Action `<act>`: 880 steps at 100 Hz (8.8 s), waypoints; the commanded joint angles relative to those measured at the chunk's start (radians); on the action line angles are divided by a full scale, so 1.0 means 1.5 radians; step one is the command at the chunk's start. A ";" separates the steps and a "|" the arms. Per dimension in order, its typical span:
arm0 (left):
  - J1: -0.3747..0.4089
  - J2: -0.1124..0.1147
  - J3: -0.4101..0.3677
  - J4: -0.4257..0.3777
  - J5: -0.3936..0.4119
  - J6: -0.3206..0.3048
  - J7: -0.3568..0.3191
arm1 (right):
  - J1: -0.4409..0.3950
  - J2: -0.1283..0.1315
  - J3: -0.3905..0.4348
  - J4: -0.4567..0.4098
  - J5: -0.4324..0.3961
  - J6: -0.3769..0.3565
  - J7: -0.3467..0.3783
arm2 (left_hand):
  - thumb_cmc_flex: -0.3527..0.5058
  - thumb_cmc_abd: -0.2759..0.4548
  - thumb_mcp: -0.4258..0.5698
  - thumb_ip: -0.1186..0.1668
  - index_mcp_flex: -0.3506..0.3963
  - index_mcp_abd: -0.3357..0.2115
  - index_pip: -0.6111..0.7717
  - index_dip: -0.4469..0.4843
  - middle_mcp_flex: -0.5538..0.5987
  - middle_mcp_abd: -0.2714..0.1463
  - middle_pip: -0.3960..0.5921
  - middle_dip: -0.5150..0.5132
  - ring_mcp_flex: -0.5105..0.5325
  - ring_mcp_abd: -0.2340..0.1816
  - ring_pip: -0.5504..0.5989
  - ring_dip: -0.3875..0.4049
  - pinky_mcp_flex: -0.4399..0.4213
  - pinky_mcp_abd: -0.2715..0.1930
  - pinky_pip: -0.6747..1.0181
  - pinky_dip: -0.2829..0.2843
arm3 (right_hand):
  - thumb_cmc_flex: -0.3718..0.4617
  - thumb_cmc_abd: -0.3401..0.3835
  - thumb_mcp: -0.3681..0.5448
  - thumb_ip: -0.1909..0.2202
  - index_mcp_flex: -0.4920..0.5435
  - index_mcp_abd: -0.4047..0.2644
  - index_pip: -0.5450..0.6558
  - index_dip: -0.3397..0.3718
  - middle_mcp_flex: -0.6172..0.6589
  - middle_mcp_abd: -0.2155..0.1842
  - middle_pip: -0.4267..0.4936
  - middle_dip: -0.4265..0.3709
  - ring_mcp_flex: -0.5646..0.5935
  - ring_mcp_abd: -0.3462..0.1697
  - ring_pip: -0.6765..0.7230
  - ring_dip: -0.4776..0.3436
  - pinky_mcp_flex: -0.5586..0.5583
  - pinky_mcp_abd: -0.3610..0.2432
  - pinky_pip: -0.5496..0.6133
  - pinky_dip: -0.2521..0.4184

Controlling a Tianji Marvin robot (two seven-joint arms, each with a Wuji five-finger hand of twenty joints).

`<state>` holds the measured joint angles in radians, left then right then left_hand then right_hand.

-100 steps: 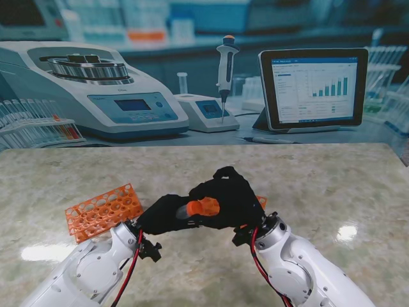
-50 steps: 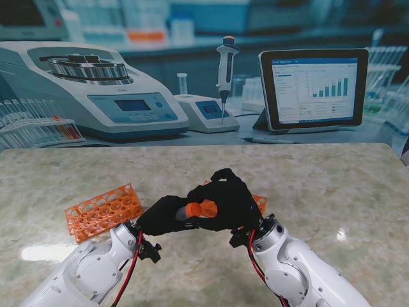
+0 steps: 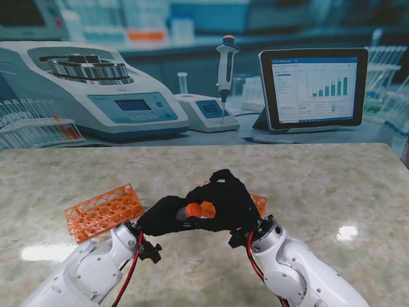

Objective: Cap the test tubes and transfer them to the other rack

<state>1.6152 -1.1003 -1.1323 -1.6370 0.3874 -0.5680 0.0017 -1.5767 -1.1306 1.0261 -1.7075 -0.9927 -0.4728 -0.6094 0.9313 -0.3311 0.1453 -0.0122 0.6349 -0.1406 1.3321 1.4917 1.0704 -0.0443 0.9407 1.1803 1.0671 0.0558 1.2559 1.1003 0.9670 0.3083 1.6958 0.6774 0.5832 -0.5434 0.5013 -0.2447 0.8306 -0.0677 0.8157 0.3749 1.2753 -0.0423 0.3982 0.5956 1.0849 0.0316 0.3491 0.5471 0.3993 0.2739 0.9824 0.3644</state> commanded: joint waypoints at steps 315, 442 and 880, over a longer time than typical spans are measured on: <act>0.000 -0.002 0.005 -0.022 -0.002 0.004 -0.008 | -0.042 0.006 0.038 -0.028 -0.053 0.011 -0.049 | 0.025 0.026 -0.008 -0.004 0.010 -0.033 0.021 0.041 -0.015 -0.031 -0.004 0.008 -0.008 -0.024 -0.007 -0.002 0.011 -0.061 0.067 0.012 | 0.082 -0.063 0.111 0.006 0.008 -0.163 0.041 0.100 -0.054 -0.027 -0.001 0.049 0.003 -0.034 0.022 0.026 -0.036 0.001 -0.001 0.044; -0.001 -0.003 0.006 -0.021 -0.001 0.002 -0.006 | 0.007 -0.008 -0.031 0.020 -0.042 0.090 -0.119 | 0.025 0.026 -0.008 -0.004 0.010 -0.034 0.021 0.040 -0.016 -0.031 -0.005 0.008 -0.008 -0.023 -0.008 -0.002 0.010 -0.060 0.066 0.012 | -0.066 -0.058 0.087 0.022 0.190 -0.225 0.102 0.189 0.074 -0.064 0.124 0.064 0.114 -0.043 0.141 0.086 0.031 -0.021 0.049 0.081; -0.002 -0.002 0.007 -0.023 0.000 0.003 -0.008 | -0.004 -0.006 -0.041 0.019 -0.063 0.138 -0.151 | 0.023 0.028 -0.009 -0.003 0.009 -0.036 0.020 0.039 -0.016 -0.031 -0.006 0.006 -0.009 -0.023 -0.009 -0.002 0.007 -0.058 0.063 0.014 | -0.055 -0.061 0.075 0.025 0.162 -0.230 0.096 0.222 0.052 -0.066 0.138 0.075 0.110 -0.044 0.159 0.103 0.007 -0.027 0.049 0.106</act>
<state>1.6107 -1.0998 -1.1232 -1.6549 0.3867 -0.5597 -0.0082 -1.5785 -1.1334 0.9712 -1.6876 -1.0895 -0.2771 -0.8383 0.9313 -0.3303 0.1350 -0.0120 0.6345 -0.1469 1.3303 1.4918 1.0701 -0.0447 0.9388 1.1803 1.0596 0.0557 1.2521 1.1002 0.9578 0.2971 1.6966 0.6784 0.4166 -0.6652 0.5018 -0.2350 0.9846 -0.1865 0.8886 0.6756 1.3355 -0.0917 0.5823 0.6957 1.2120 -0.0131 0.5388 0.6824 0.4127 0.2482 1.0385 0.5036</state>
